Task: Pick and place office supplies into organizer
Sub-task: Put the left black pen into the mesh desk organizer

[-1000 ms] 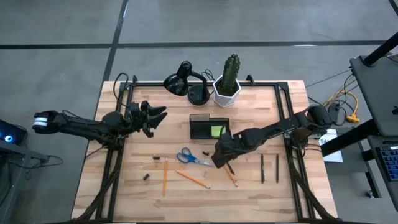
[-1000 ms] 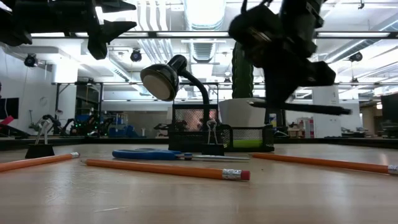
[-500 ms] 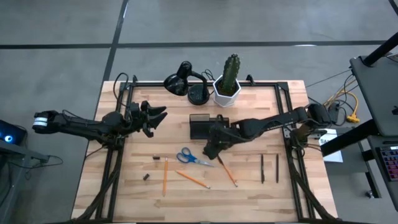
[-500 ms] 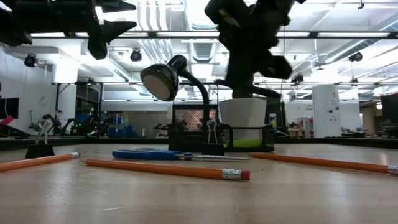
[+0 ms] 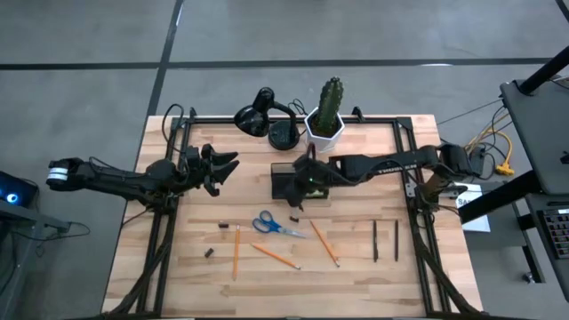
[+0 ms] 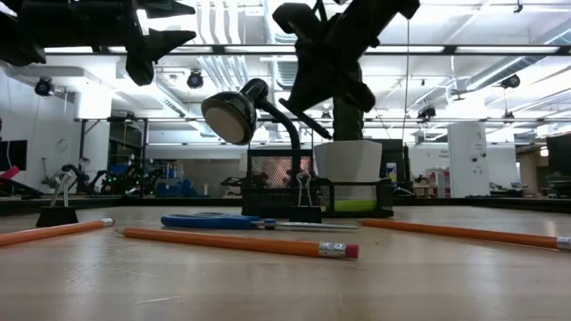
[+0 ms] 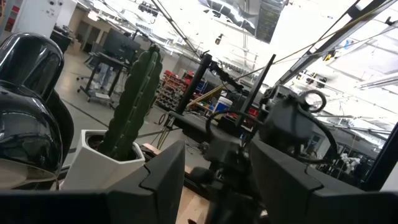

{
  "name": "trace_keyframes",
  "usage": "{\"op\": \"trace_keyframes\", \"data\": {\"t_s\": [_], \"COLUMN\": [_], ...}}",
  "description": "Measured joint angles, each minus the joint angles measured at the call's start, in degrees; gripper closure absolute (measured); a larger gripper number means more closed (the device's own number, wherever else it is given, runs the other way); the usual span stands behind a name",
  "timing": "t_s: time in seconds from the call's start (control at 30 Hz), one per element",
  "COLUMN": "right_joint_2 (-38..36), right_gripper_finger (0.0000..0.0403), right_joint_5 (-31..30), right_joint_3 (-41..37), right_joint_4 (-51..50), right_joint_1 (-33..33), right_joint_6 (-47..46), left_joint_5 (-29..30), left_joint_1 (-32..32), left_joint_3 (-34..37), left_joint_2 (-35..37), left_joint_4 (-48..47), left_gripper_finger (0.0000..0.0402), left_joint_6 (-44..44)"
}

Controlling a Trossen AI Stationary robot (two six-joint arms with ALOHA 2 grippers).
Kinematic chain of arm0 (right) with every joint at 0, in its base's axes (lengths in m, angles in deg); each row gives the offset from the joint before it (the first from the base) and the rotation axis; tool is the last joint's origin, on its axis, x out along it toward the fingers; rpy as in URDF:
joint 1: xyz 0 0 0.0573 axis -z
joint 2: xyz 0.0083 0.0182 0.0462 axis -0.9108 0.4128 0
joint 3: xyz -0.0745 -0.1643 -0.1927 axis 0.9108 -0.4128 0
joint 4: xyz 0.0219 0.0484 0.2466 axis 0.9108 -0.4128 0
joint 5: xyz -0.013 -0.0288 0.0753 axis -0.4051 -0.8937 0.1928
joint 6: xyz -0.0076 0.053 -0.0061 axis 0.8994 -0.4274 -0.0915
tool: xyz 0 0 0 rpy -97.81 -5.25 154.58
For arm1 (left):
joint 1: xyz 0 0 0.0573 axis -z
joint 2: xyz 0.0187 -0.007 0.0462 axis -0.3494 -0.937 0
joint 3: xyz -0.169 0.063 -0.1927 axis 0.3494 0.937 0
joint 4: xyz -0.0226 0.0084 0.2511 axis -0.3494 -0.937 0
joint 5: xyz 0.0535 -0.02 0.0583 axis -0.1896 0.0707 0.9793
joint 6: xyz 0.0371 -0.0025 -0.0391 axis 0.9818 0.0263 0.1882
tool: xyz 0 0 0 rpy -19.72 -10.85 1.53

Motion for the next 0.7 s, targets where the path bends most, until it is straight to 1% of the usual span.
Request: {"op": "trace_keyframes", "data": {"t_s": [0.23,0.7], "right_joint_2": [-0.2,-0.2], "right_gripper_finger": [0.0383,0.0383], "right_joint_5": [-0.25,-0.44], "right_joint_3": [0.04,-0.24], "right_joint_4": [3.13,14.3], "right_joint_1": [2.6,6.94], "right_joint_6": [4.66,11.34], "left_joint_5": [0.0,0.0], "left_joint_1": [0.0,0.0], "left_joint_3": [0.0,0.0], "left_joint_2": [0.0,0.0], "left_joint_4": [0.0,0.0], "left_gripper_finger": [0.0233,0.0233], "left_joint_6": [0.0,0.0]}}
